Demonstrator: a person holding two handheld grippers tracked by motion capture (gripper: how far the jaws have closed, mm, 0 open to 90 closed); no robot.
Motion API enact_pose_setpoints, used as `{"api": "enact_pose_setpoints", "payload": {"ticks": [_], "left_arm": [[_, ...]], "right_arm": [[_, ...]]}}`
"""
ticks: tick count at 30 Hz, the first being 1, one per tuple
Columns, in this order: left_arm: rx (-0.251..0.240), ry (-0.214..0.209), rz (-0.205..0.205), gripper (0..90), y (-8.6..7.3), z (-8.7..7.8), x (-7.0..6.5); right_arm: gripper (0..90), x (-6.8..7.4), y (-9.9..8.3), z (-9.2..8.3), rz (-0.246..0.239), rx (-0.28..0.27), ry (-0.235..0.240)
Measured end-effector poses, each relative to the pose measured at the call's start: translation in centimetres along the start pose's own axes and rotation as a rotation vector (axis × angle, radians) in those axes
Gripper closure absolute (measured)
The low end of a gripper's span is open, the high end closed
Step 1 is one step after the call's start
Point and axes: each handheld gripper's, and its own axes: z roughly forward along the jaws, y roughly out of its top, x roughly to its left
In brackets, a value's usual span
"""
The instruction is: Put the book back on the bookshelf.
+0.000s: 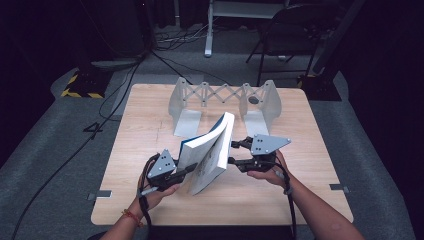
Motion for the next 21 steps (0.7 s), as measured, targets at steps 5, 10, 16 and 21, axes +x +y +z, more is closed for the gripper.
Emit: {"api": "enact_pose_setpoints", "payload": {"ticks": [5,10,16,21], "left_arm": [[0.017,0.007,0.017,72.3,-0.1,-0.3,0.1],[0.049,-0.001,0.019,66.2,-0.4,-0.6,0.2],[0.087,-0.019,0.029,52.3,-0.7,-0.7,0.1],[0.124,-0.031,0.051,36.3,-1.1,-1.1,-0.4]], "right_arm": [[49.1,0.7,0.1,1.3,-0.021,0.049,-0.033],[49.1,1.2,0.5,2.1,-0.036,0.048,-0.041],[48.7,1.7,0.8,2.9,-0.048,0.053,-0.035],[48.8,2.1,0.9,3.4,-0.048,0.054,-0.026]]}}
